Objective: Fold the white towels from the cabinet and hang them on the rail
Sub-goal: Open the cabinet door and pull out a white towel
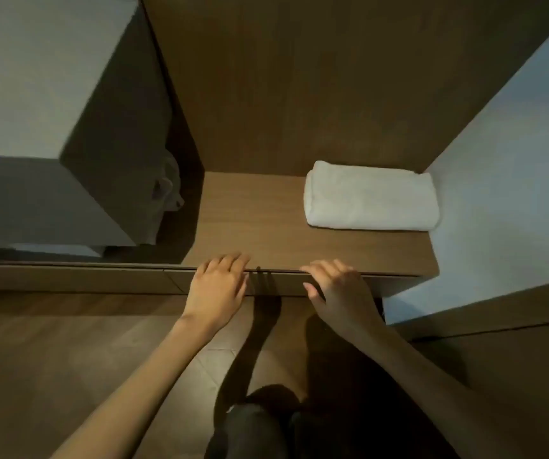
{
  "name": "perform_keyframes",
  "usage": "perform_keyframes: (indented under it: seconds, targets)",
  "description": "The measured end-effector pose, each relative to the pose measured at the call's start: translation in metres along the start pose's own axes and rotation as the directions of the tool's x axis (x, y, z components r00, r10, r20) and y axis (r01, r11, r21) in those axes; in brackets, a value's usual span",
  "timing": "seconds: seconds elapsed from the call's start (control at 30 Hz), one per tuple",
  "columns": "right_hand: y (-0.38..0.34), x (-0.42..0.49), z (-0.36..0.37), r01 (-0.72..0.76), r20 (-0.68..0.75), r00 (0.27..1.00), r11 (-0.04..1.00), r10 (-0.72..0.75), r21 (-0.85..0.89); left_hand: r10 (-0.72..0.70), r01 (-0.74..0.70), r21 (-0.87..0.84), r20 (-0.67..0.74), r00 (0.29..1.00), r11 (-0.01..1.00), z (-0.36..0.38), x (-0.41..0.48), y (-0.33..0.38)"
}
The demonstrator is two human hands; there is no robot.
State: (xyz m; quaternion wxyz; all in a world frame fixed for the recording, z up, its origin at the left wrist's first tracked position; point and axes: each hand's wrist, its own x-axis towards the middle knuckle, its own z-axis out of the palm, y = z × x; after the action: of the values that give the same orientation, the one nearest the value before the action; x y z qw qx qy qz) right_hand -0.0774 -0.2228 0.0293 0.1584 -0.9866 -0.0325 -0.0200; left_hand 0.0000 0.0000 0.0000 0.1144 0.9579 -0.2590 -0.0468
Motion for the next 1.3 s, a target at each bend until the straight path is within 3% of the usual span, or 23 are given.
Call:
perform_keyframes:
  seconds: [0.27,0.5,0.7,0.87,1.13,1.3]
  targets:
    - [0.097,0.009,0.217,0.117,-0.103,0.986,0.983,-0.133,-0.144,0.015,0.012,0.153,-0.170,0.985,0.988,0.208,0.033,-0.043]
    - [0.157,0.023,0.322,0.144,-0.185,0.962,0.947,-0.202,-0.287,0.041,0.045,0.212,-0.384,0.923,0.976,0.310,0.048,-0.069]
    - [0.172,0.041,0.348,0.079,-0.355,0.914,0.946,-0.194,-0.314,0.045,0.058,0.193,-0.490,0.871,0.980,0.331,0.056,-0.071]
    - [0.164,0.047,0.344,0.021,-0.359,0.922,0.945,-0.145,-0.327,0.029,0.064,0.169,-0.495,0.868,0.984,0.334,0.053,-0.065]
    - [0.161,0.015,0.339,0.184,-0.347,0.881,0.909,-0.321,-0.373,0.174,-0.059,0.308,-0.362,0.916,0.950,0.344,0.024,-0.068]
    - [0.165,-0.017,0.348,0.333,-0.262,0.882,0.911,-0.392,-0.242,0.264,-0.177,0.265,-0.343,0.902,0.948,0.352,-0.007,-0.072]
